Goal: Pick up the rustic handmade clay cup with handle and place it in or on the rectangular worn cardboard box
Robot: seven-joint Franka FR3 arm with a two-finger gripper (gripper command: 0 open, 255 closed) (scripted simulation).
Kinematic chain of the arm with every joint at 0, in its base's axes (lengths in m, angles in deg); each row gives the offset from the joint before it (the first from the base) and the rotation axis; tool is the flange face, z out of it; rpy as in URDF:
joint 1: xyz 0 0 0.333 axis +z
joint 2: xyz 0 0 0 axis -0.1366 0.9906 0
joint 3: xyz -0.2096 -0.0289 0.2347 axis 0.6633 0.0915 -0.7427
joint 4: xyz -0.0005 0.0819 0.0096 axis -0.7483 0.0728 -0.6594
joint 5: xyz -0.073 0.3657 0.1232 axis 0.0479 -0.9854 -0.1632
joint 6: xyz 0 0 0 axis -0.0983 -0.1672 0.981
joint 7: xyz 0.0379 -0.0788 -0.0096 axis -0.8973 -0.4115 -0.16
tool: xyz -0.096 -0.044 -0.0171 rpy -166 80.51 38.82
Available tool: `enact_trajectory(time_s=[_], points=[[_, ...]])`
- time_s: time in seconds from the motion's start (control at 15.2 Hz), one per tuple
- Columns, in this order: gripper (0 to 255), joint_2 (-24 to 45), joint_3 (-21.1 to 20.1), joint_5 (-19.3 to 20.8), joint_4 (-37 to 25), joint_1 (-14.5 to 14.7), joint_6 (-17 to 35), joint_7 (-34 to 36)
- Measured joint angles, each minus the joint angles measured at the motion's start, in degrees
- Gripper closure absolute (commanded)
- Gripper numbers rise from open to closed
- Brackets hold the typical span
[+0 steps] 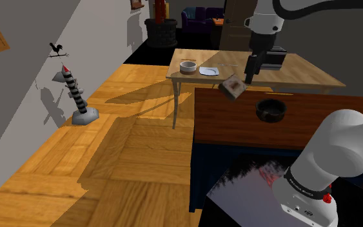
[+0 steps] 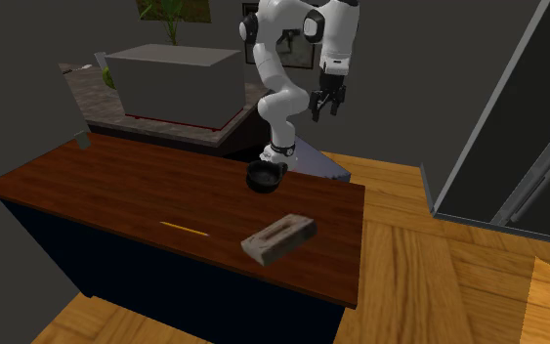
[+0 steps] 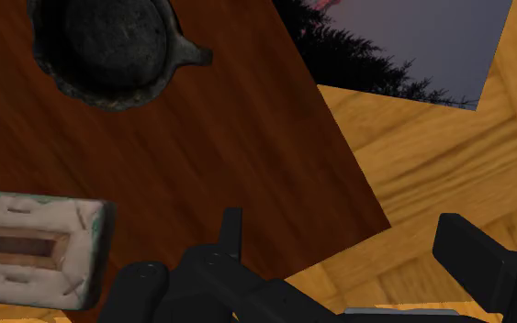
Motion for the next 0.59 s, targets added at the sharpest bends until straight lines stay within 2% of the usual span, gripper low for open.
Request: enact_trajectory(time_s=[0.26, 0.59], points=[[0, -2.81, 1.62, 1.58, 4.48, -0.3, 2.14, -2.72], [0, -9.69, 6.93, 6.76, 14.76, -2.18, 6.89, -10.23]])
